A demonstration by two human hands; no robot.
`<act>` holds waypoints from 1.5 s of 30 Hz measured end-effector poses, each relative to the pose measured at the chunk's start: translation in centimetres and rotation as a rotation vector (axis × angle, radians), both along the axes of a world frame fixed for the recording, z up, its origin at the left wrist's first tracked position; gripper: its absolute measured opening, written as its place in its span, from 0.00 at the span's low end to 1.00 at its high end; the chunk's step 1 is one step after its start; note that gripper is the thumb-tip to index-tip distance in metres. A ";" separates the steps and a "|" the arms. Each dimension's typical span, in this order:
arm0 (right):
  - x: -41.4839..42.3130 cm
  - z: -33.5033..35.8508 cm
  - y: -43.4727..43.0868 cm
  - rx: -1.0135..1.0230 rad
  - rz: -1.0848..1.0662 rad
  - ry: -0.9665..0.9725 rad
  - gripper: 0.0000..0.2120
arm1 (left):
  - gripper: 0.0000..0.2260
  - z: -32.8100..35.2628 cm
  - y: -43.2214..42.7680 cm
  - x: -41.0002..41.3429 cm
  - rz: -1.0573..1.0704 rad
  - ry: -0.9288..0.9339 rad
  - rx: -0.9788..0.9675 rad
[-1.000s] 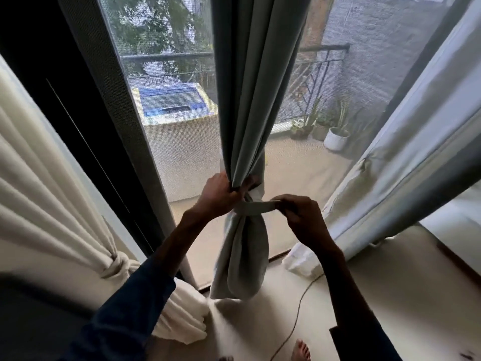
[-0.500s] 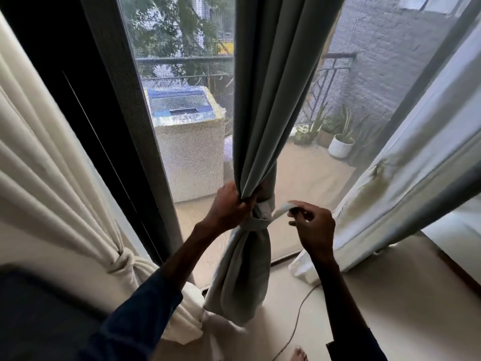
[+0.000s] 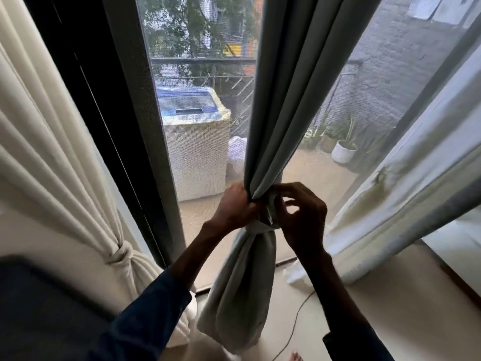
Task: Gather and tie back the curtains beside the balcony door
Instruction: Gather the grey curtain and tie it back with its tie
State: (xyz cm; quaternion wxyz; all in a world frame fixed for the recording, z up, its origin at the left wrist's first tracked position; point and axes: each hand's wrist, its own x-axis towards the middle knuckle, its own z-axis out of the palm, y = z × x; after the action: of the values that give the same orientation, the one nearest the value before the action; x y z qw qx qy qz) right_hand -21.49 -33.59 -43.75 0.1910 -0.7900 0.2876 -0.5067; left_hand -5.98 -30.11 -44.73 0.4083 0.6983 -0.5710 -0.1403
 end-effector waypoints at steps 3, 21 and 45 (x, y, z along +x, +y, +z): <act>-0.2 -0.6 -0.7 -0.020 0.040 0.112 0.11 | 0.21 -0.1 0.2 1.3 -0.011 0.038 0.033; -0.4 2.5 -2.1 0.038 0.150 1.150 0.10 | 0.26 -0.3 0.2 0.3 0.016 0.202 0.042; -0.4 1.4 -3.1 0.755 0.488 0.656 0.21 | 0.13 -0.3 0.1 0.2 0.142 0.093 0.085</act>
State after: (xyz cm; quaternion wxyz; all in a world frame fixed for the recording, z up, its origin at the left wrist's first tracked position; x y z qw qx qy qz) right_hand -21.85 -36.67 -42.30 0.4731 -0.8267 0.3024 -0.0369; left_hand -5.81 -30.05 -45.04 0.4132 0.7464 -0.4940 -0.1674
